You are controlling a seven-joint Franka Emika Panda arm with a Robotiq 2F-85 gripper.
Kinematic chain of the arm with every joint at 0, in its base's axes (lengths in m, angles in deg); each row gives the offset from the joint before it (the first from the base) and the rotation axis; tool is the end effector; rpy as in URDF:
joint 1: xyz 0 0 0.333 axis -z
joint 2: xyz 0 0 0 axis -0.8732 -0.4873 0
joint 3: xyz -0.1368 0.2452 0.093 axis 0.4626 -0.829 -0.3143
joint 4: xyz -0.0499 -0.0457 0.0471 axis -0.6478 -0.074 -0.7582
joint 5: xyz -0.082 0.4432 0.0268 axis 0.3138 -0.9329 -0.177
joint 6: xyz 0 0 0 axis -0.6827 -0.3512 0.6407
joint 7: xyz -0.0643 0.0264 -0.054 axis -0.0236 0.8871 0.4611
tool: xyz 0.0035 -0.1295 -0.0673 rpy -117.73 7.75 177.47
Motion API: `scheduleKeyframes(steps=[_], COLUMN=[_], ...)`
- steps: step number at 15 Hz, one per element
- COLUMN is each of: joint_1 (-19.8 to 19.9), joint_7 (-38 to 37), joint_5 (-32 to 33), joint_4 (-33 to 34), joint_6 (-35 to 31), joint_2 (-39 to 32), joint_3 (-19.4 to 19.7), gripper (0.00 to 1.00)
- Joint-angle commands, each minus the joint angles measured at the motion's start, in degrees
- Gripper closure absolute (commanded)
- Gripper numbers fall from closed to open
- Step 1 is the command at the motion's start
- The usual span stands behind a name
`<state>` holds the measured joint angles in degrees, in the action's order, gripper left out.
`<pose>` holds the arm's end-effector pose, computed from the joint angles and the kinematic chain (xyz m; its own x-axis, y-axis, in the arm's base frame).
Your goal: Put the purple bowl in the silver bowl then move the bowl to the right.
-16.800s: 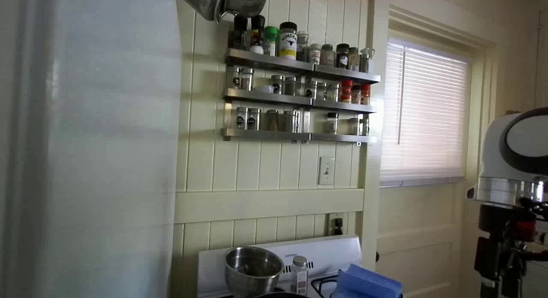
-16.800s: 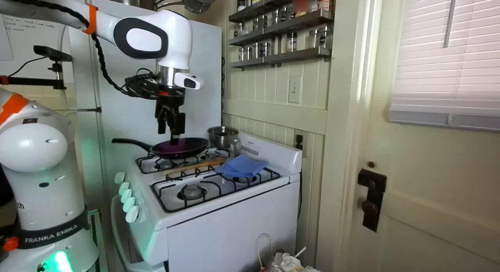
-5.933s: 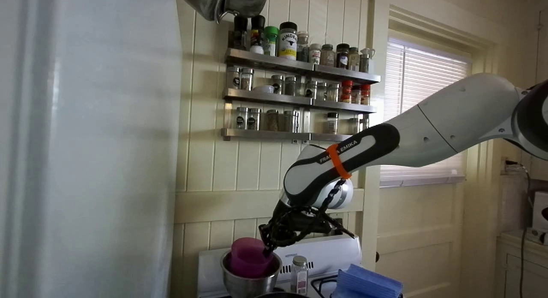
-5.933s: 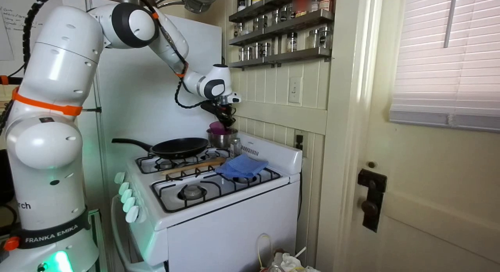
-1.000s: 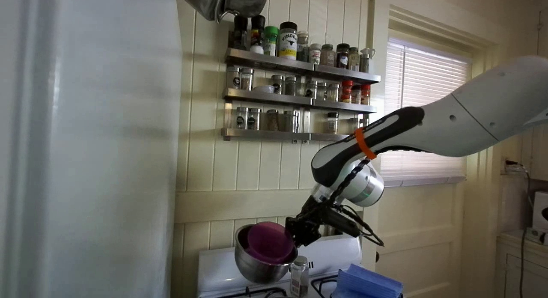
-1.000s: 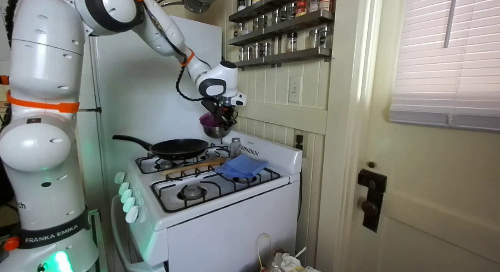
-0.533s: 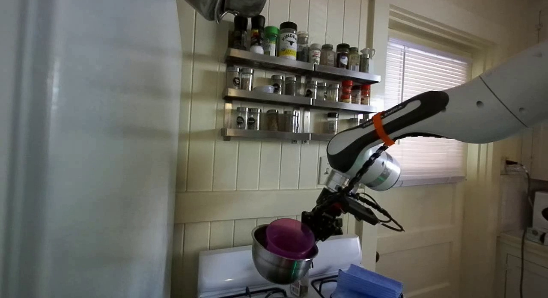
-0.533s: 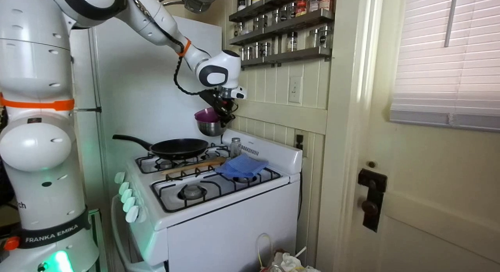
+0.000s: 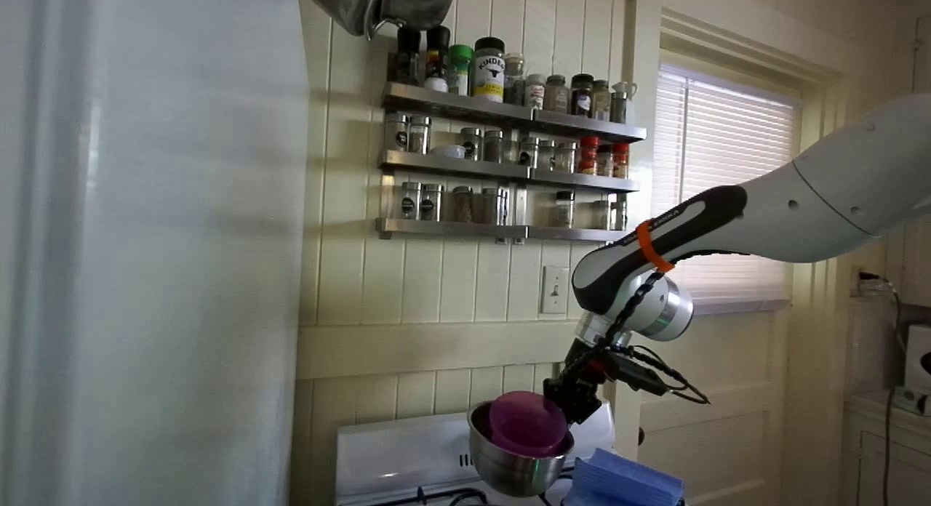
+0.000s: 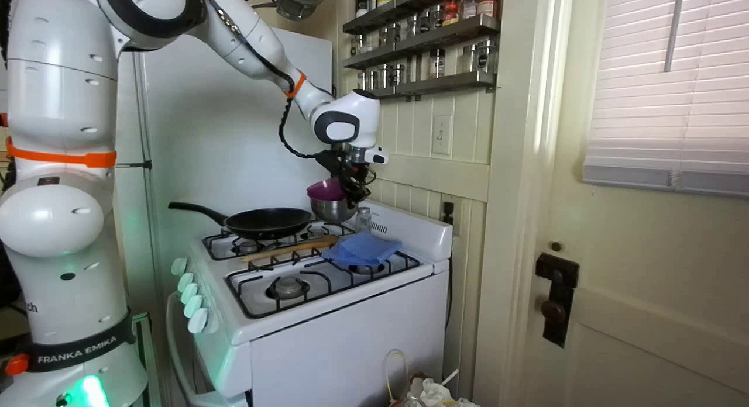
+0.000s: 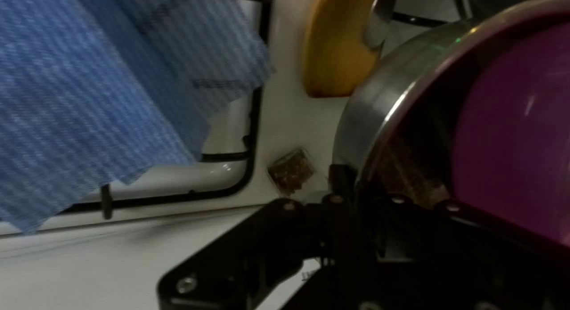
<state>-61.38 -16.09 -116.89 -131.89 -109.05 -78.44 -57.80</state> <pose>0.6294 0.0813 0.2968 0.9808 0.0765 0.1793 0.1363 -0.9268 -0.3500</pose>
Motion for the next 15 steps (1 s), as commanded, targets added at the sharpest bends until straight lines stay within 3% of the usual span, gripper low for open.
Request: scheduleKeyframes(steps=[1, 10, 15], joint_1=[2.53, 4.94, 6.11], joint_7=[3.27, 10.29, 9.9], joint_5=[-2.33, -2.32, 2.72], joint_4=[2.89, 7.22, 8.87], joint_6=[2.98, 18.05, 19.01], joint_2=[-0.42, -0.27, 0.1], joint_3=[1.68, 3.08, 5.72], gripper=[0.98, 0.98, 0.98])
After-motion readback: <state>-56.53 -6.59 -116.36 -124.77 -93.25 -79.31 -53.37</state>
